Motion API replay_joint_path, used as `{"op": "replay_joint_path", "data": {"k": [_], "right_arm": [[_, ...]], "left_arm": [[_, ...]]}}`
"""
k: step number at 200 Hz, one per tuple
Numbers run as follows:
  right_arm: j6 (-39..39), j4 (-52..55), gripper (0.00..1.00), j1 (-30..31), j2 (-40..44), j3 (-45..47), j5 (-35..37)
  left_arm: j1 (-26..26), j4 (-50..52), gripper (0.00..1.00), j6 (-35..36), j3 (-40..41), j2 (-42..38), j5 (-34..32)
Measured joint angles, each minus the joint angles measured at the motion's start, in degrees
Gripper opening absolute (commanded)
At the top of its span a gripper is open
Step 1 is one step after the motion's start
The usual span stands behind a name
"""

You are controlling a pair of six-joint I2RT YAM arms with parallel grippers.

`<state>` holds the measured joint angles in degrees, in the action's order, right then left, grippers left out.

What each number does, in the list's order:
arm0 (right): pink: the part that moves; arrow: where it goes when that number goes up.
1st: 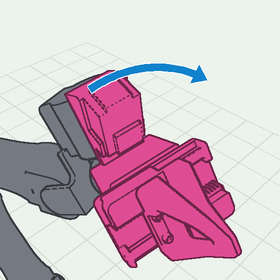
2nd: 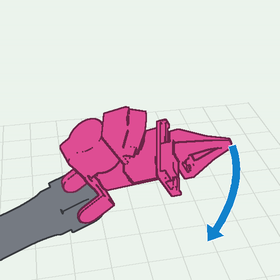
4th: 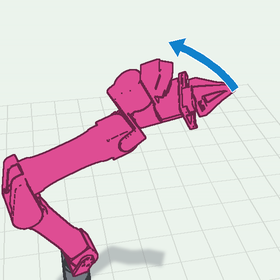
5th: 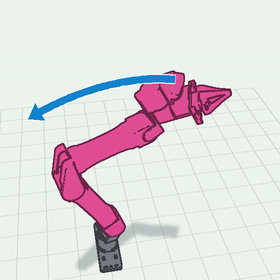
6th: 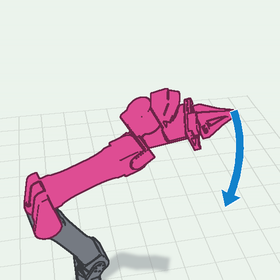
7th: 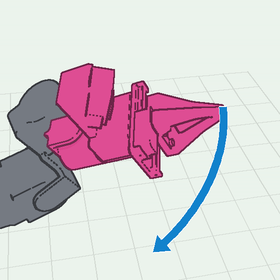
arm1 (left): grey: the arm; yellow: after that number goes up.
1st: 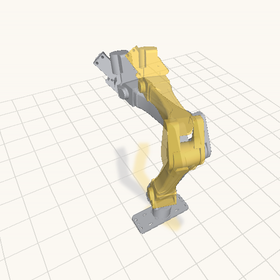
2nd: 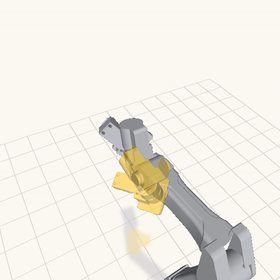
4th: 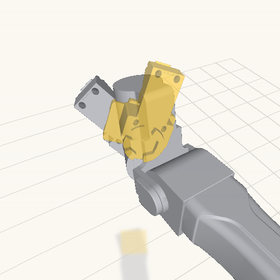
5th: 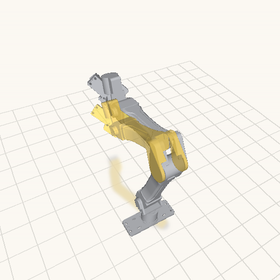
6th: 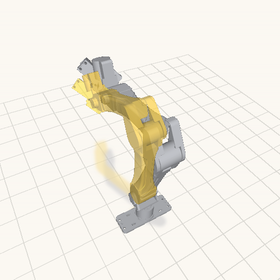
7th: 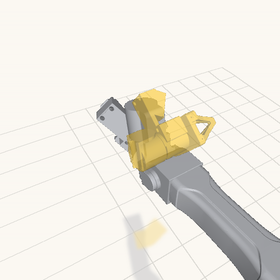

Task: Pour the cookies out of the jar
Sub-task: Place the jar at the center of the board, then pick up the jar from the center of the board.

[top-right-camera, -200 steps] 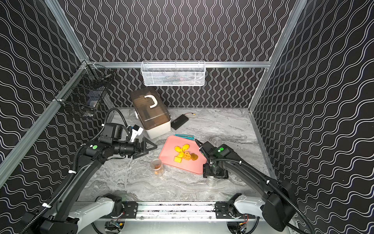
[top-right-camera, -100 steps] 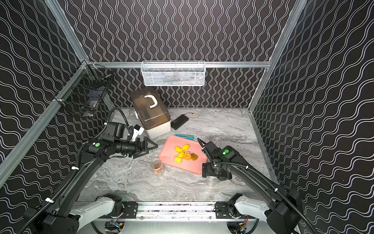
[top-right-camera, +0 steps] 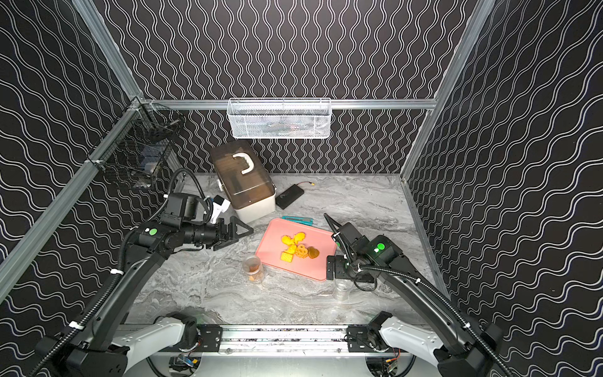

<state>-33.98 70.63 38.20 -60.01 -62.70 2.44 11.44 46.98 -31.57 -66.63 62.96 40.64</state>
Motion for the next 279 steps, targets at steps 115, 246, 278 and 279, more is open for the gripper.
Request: {"op": "replay_joint_path", "data": {"k": [115, 246, 278, 279], "right_arm": [[3.3, -1.7, 1.0, 0.0, -1.8, -15.5, -4.3], [1.7, -12.3, 1.0, 0.0, -5.8, -11.5, -22.9], [1.3, -13.4, 1.0, 0.1, -6.1, -9.8, -23.5], [1.3, -13.5, 1.0, 0.1, -6.1, -9.7, -23.5]], "left_arm": [[0.0, 3.3, 0.99, 3.1, -1.9, -0.6, -0.6], [0.8, 11.5, 0.99, 5.8, 0.9, -6.5, -5.7], [1.6, 14.6, 0.99, 6.3, 1.6, -7.9, -9.6], [1.6, 14.6, 0.99, 6.3, 1.6, -7.9, -9.7]]}}
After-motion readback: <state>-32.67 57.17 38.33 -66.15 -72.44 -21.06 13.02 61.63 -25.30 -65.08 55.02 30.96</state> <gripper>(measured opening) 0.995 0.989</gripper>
